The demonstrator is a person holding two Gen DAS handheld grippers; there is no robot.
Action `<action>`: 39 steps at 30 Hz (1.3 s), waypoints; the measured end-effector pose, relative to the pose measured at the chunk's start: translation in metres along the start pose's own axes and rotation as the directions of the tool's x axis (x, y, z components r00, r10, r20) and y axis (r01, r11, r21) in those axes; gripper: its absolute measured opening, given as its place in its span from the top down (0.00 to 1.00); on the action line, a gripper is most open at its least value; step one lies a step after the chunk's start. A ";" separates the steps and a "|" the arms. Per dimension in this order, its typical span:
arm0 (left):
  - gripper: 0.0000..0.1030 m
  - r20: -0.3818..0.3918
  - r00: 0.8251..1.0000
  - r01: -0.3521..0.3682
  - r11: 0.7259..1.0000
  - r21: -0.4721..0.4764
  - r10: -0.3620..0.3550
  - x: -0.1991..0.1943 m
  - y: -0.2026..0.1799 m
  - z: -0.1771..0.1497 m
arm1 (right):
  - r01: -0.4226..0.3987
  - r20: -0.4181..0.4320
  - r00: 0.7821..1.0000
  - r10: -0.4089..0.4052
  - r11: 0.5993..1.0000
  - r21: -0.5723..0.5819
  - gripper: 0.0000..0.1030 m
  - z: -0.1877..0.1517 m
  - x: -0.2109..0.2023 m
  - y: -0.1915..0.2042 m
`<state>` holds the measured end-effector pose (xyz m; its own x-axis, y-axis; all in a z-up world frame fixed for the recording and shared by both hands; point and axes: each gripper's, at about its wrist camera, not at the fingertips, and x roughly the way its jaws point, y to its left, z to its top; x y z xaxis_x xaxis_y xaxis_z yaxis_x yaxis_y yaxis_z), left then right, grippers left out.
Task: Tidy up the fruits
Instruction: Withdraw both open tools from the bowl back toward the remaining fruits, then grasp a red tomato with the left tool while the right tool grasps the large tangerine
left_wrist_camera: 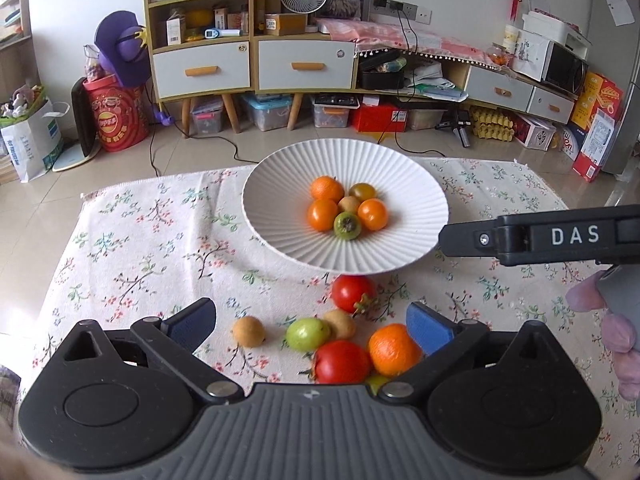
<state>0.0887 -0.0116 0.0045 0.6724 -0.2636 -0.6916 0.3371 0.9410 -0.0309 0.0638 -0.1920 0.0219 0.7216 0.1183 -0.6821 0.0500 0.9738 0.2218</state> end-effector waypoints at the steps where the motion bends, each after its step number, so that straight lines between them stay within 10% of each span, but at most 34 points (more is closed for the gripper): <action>1: 0.06 -0.004 1.000 0.002 1.000 -0.007 -0.002 0.000 0.002 -0.002 | -0.004 -0.007 1.000 0.004 1.000 0.011 0.06 -0.003 0.000 0.000; 27: 0.06 -0.042 0.999 -0.013 0.997 0.079 0.017 0.010 0.026 -0.046 | -0.032 -0.083 0.996 0.015 0.978 -0.205 0.06 -0.054 0.008 0.016; 39: 0.13 -0.082 0.996 0.023 0.997 0.071 -0.017 0.017 0.026 -0.047 | -0.141 -0.125 0.985 0.118 0.970 -0.197 0.38 -0.049 0.018 0.028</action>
<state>0.0782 0.0179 -0.0420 0.6098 -0.2617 -0.7481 0.3988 0.9170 0.0043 0.0439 -0.1532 -0.0185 0.6303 0.2555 -0.7331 -0.1890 0.9664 0.1742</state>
